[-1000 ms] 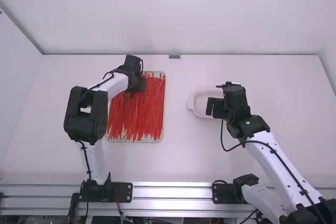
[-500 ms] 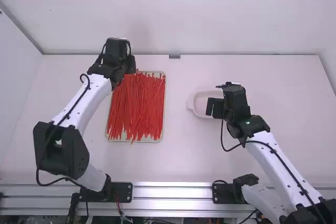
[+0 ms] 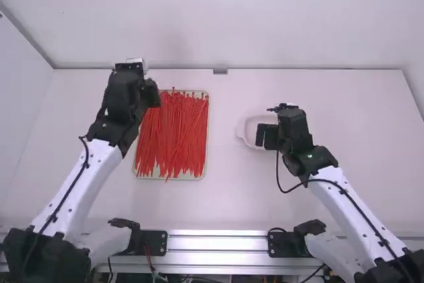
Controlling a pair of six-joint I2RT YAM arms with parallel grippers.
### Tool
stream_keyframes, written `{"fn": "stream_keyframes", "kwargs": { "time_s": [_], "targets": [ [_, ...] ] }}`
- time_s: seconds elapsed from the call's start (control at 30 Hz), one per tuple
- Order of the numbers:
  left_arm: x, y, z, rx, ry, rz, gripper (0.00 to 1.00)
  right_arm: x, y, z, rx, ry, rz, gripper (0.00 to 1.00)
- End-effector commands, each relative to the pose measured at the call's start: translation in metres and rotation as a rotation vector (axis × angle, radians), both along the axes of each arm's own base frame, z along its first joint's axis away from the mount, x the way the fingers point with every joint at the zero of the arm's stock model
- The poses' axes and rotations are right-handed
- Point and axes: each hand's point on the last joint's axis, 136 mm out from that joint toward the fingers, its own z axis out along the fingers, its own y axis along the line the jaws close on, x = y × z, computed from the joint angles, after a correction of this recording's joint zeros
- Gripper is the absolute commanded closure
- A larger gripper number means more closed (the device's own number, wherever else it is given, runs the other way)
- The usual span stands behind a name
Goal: Fasten the cable tie
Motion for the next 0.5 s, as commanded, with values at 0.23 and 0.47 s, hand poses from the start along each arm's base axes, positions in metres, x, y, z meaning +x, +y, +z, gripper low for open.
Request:
{"fn": "stream_keyframes", "kwargs": {
  "time_s": [0.23,0.47],
  "targets": [
    [-0.026,-0.050,0.003,-0.109,-0.089,-0.282,0.98,0.004,0.056,0.032,0.041,-0.126,0.249,0.00],
    [-0.026,-0.089,0.027,-0.196,-0.184,-0.485,0.98,0.003,0.096,0.064,0.169,-0.240,0.460,0.00]
  ]
}}
